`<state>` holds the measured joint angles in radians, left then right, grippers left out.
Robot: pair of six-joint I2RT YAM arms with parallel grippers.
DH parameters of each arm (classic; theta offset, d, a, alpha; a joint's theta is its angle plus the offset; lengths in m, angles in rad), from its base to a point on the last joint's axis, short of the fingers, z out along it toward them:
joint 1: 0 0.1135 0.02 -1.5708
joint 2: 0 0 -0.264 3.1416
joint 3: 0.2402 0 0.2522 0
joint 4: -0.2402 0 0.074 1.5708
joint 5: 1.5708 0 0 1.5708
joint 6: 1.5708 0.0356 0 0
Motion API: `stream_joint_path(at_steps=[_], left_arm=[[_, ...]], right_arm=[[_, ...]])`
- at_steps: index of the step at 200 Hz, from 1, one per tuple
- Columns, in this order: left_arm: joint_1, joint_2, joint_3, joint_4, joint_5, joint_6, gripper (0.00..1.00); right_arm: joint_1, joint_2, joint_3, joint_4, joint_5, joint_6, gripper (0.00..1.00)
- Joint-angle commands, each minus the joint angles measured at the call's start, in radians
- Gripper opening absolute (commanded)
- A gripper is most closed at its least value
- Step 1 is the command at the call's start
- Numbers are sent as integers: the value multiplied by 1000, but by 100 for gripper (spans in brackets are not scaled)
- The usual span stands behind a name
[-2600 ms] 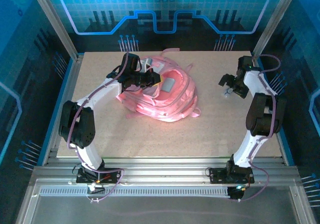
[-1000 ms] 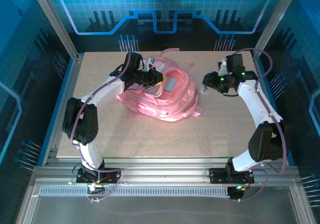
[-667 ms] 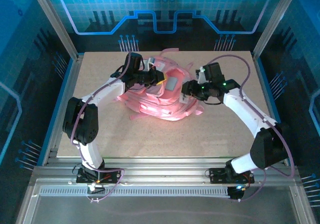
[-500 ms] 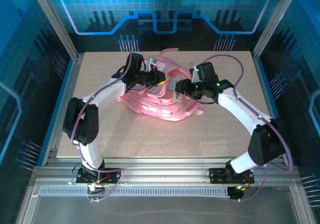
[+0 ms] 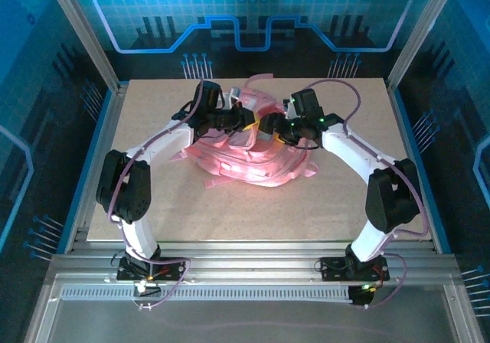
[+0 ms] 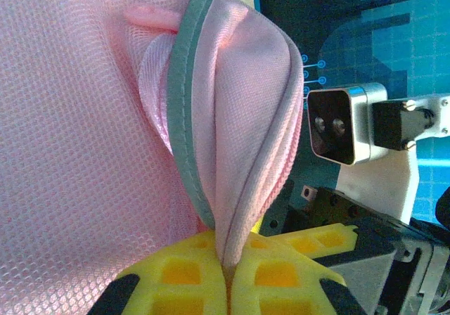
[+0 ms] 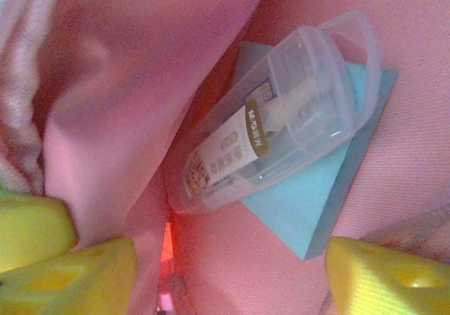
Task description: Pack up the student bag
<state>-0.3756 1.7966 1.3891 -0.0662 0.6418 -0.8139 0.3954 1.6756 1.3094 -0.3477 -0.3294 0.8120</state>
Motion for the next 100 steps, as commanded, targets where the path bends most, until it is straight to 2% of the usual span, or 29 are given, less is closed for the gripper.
stream_joint_path(at_steps=[1, 46, 69, 74, 86, 100], left_arm=[[-32, -49, 30, 126, 84, -9, 0], [-55, 3, 25, 173, 19, -28, 0], [-65, 42, 22, 228, 7, -72, 0], [-68, 50, 27, 232, 7, -78, 7], [-77, 70, 40, 242, 15, -97, 32], [-82, 71, 30, 280, 19, -125, 47]], right_arm=[[-24, -75, -60, 39, -18, -20, 61], [-10, -242, -102, -174, 134, -201, 60], [42, -310, -143, -200, 141, -274, 62], [55, -318, -152, -200, 144, -285, 62], [92, -328, -165, -204, 157, -307, 63], [136, -327, -185, -192, 172, -323, 62]])
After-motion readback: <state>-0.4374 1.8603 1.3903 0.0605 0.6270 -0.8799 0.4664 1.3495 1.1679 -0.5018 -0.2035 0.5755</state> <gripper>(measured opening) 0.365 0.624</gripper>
